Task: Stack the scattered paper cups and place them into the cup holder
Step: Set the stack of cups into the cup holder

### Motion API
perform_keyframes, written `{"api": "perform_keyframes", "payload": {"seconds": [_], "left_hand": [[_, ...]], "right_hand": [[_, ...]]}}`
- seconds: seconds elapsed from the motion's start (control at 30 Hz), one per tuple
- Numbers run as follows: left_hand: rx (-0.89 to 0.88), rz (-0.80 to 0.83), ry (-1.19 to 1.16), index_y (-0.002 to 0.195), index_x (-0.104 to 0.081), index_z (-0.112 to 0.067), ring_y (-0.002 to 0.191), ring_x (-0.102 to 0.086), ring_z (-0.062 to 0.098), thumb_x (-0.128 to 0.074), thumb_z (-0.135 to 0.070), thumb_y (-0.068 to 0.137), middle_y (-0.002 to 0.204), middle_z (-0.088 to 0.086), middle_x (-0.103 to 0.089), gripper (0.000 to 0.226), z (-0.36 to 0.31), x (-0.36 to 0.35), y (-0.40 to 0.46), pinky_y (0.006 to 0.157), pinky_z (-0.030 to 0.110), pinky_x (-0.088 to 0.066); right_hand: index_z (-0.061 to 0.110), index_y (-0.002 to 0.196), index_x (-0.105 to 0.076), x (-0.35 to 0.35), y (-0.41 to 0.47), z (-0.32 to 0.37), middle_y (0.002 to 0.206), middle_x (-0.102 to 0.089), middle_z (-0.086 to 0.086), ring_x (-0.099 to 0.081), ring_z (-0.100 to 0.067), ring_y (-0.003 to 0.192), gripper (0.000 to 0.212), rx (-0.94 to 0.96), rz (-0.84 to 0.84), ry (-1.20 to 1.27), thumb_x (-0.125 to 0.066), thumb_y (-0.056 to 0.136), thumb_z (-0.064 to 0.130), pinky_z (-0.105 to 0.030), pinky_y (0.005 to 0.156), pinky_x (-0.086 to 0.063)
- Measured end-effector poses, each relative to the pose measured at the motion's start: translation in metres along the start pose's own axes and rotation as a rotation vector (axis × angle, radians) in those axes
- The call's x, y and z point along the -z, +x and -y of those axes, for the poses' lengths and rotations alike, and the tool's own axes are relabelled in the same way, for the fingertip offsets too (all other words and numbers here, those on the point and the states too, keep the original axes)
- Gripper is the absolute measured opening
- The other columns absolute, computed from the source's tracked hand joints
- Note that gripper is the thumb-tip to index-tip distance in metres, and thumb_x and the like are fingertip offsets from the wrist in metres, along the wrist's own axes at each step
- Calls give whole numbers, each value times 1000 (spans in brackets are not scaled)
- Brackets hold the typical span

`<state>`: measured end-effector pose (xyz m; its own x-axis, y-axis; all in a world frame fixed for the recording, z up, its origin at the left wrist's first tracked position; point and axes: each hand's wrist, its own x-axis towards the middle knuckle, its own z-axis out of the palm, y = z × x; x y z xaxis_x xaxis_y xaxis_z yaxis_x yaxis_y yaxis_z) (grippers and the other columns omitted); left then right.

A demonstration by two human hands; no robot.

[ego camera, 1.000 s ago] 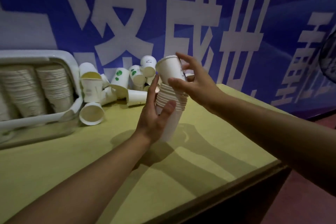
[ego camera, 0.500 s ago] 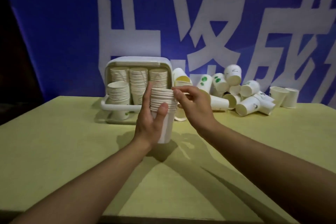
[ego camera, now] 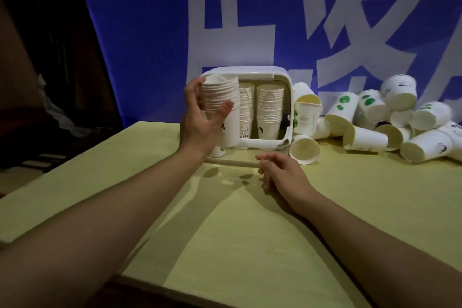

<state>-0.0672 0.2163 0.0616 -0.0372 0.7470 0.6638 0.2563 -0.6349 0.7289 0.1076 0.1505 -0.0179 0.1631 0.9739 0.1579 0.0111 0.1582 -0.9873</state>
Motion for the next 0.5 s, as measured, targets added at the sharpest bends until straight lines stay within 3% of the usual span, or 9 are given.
{"api": "perform_keyframes", "payload": {"seconds": [0.13,0.23,0.37,0.5], "left_hand": [[-51,-58,13,139,-28,-36,111,-61,19,-69,-52,88,138,1,-50,67,-8,-32,19,76,32,-57],[-58,-74,65,139,-30,-35,117,-54,19,-72,-49,86,143,-1,-44,69,-7,-56,22,84,42,-57],[39,-56,194,136,-32,-39,122,-51,23,-75,-47,83,144,-5,-44,68,14,-77,12,88,44,-52],[101,-44,380,126,-50,-32,123,-46,22,-78,-41,81,138,-3,-45,54,31,-84,2,83,34,-42]], "right_hand": [[9,105,-68,6,3,-5,72,-56,-8,-47,-19,56,16,-22,-7,46,-53,100,9,-37,57,-44],[9,106,-68,7,4,-7,70,-56,-6,-48,-17,55,16,-39,-8,108,-53,100,8,-35,55,-42],[10,110,-65,8,4,-8,68,-56,-3,-46,-15,54,16,-38,-1,156,-53,99,9,-33,53,-39],[10,108,-63,9,3,-7,67,-55,-3,-46,-14,54,14,-36,11,179,-53,98,10,-32,54,-38]]}}
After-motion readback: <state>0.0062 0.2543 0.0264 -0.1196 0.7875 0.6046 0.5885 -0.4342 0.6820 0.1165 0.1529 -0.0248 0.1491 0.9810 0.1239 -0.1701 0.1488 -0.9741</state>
